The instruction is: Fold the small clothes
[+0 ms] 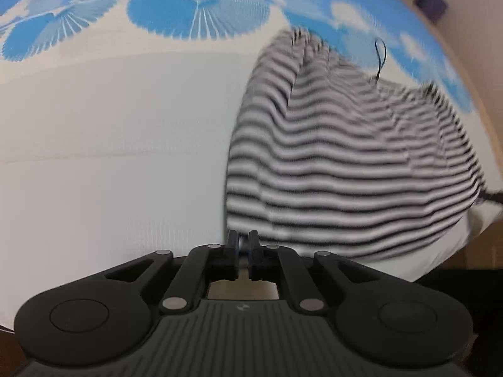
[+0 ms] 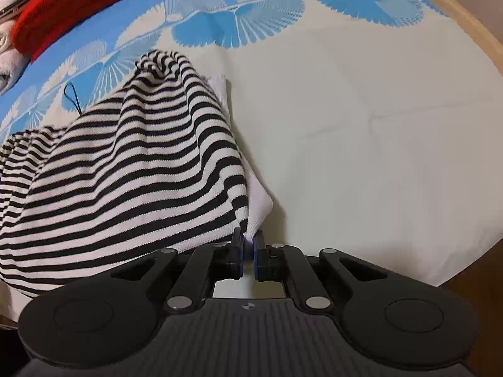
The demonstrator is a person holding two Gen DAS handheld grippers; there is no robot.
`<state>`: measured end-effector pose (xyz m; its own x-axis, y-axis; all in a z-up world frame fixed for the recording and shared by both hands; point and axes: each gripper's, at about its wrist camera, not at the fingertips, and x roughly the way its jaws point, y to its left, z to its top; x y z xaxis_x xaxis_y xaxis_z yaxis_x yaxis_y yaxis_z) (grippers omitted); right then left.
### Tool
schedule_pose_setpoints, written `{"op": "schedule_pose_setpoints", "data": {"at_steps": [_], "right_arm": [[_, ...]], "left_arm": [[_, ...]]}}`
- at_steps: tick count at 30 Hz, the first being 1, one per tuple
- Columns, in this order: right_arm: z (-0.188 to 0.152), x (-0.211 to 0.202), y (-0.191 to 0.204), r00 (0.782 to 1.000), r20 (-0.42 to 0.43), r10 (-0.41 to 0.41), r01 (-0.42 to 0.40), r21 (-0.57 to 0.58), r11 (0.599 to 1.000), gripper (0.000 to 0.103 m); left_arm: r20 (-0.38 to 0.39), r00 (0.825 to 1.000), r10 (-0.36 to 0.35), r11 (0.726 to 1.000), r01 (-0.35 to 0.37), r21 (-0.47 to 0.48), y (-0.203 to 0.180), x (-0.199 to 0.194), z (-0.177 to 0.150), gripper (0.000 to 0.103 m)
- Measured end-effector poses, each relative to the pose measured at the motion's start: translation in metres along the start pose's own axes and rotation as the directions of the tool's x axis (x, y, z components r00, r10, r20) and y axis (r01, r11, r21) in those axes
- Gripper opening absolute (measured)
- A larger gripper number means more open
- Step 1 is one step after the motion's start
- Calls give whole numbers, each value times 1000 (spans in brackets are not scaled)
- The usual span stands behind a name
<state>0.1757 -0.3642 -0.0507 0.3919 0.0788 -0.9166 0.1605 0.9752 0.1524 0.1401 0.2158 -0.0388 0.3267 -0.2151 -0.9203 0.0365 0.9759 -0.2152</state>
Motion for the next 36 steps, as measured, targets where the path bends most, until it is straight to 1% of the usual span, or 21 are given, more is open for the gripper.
{"op": "schedule_pose_setpoints", "data": {"at_steps": [3, 6, 8, 9, 11, 13, 15, 17, 18, 19, 20, 22, 23, 24, 26, 28, 32, 33, 34, 35, 36], "right_arm": [[-4, -2, 1, 999, 17, -46, 46, -18, 999, 4], [-5, -1, 2, 999, 0, -35, 35, -36, 999, 4], [-5, -3, 1, 1000, 1, -12, 12, -28, 1000, 5], [-3, -2, -1, 1000, 0, 11, -11, -14, 1000, 8], [-3, -2, -6, 999, -8, 42, -41, 7, 999, 10], [-8, 2, -9, 998, -47, 46, -46, 6, 999, 15], [-12, 8, -8, 995, -90, 52, -53, -11, 999, 20], [-15, 14, -3, 990, -126, 56, -62, -47, 997, 26], [-17, 16, 2, 989, -141, 52, -63, -75, 995, 29], [-19, 18, 6, 988, -151, 43, -59, -105, 993, 31], [-20, 20, 10, 987, -156, 31, -52, -129, 990, 31], [-22, 22, 18, 988, -152, 6, -34, -182, 983, 31], [-23, 22, 22, 989, -145, 4, -34, -206, 978, 25], [-23, 19, 27, 992, -125, 12, -42, -237, 971, 3], [-24, 8, 34, 997, -67, 43, -61, -287, 956, 0], [-23, 1, 31, 997, -44, 62, -72, -282, 957, 0], [-27, 6, 10, 996, -88, -27, 4, -255, 967, 0], [-28, 8, 9, 992, -84, -91, 64, -278, 958, 0], [-30, 10, 7, 981, -81, -174, 142, -302, 943, 0], [-30, 12, 3, 971, -85, -223, 189, -296, 936, 0], [-29, 9, -3, 971, -83, -226, 197, -270, 943, 0]], "left_arm": [[66, 998, -6, 1000, 5, 11, -1, -9, 11, 7], [101, 993, -54, 997, 48, 68, -20, -5, 24, 9], [108, 992, -68, 989, 52, 141, -36, -2, 26, 14], [108, 992, -68, 983, 48, 176, -43, -1, 25, 20], [107, 993, -56, 974, 31, 224, -61, 7, 23, 28], [96, 994, -53, 970, 29, 240, -69, 14, 22, 29], [81, 994, -71, 968, 49, 248, -75, 19, 22, 29], [62, 992, -108, 953, 86, 291, -89, 26, 24, 31], [52, 991, -124, 942, 101, 319, -97, 28, 22, 40], [40, 990, -132, 930, 110, 350, -106, 31, 19, 44], [29, 992, -126, 917, 105, 385, -113, 35, 16, 48], [22, 997, -67, 894, 50, 445, -126, 44, 12, 48], [19, 999, -43, 891, 30, 454, -128, 48, 12, 48], [14, 1000, -24, 893, 15, 449, -128, 53, 13, 48], [23, 1000, 7, 904, -17, 427, -122, 57, 17, 48], [46, 998, 32, 915, -48, 400, -114, 57, 22, 48], [102, 992, 72, 941, -101, 323, -101, 52, 32, 48], [111, 991, 68, 947, -99, 306, -98, 50, 34, 48], [115, 991, 69, 950, -100, 295, -98, 48, 38, 48], [111, 990, 84, 951, -113, 287, -96, 50, 39, 48], [88, 989, 121, 948, -141, 284, -94, 57, 40, 48]]}}
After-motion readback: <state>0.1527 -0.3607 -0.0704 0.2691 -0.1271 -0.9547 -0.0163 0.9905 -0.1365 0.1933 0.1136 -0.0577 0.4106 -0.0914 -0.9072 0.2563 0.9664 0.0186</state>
